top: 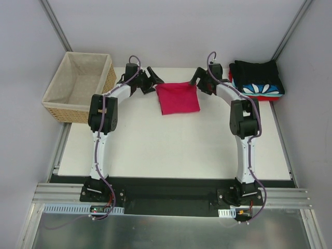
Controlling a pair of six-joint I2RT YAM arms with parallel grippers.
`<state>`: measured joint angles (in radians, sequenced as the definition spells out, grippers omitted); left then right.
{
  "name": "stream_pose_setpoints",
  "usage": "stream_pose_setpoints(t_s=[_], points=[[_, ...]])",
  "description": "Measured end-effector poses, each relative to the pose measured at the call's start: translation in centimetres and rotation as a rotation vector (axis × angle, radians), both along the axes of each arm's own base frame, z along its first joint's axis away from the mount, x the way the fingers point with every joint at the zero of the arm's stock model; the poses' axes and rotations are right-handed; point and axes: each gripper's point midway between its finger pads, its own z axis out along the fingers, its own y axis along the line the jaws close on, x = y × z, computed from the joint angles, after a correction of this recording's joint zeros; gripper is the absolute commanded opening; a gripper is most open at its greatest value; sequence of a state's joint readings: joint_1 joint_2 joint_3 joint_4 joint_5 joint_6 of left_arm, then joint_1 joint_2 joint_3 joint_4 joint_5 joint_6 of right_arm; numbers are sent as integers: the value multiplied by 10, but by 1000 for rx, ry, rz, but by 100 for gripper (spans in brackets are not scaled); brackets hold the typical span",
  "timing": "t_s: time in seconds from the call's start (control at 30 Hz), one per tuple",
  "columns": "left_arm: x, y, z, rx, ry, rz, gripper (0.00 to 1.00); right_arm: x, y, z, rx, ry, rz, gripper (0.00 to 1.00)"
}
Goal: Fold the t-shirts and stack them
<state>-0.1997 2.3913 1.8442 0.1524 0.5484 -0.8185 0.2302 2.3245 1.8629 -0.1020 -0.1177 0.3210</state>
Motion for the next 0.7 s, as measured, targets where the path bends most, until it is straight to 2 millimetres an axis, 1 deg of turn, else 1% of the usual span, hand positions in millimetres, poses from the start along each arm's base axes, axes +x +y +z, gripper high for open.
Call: stream_pose_setpoints(t_s=[0.07, 0.13, 0.2, 0.3, 0.4, 0.5, 0.6, 0.63, 0.7], points=[[0, 3, -2, 1, 16, 7, 99, -1, -1, -2, -5, 2, 0, 97], [1, 3, 0, 4, 7, 6, 99, -1, -3, -1, -14, -8, 1, 97], [2, 3, 4, 4, -2, 5, 99, -7, -5, -1, -30, -6, 3, 97], [0, 2, 16, 2, -16, -1, 99, -18, -9, 11, -52, -18, 10, 97], [-4, 0, 42, -11, -49, -15, 99, -28, -9, 39, -58, -61, 22, 97], [-13, -10, 86, -40, -113, -42, 99, -41, -3, 79, -55, -132, 43, 97], [-30, -32, 132, -73, -192, -97, 99, -55, 4, 119, -47, -208, 64, 97], [-36, -41, 144, -84, -215, -118, 99, -60, 6, 129, -44, -227, 69, 97], [-48, -60, 159, -110, -242, -162, 99, -67, 8, 143, -41, -258, 75, 97]])
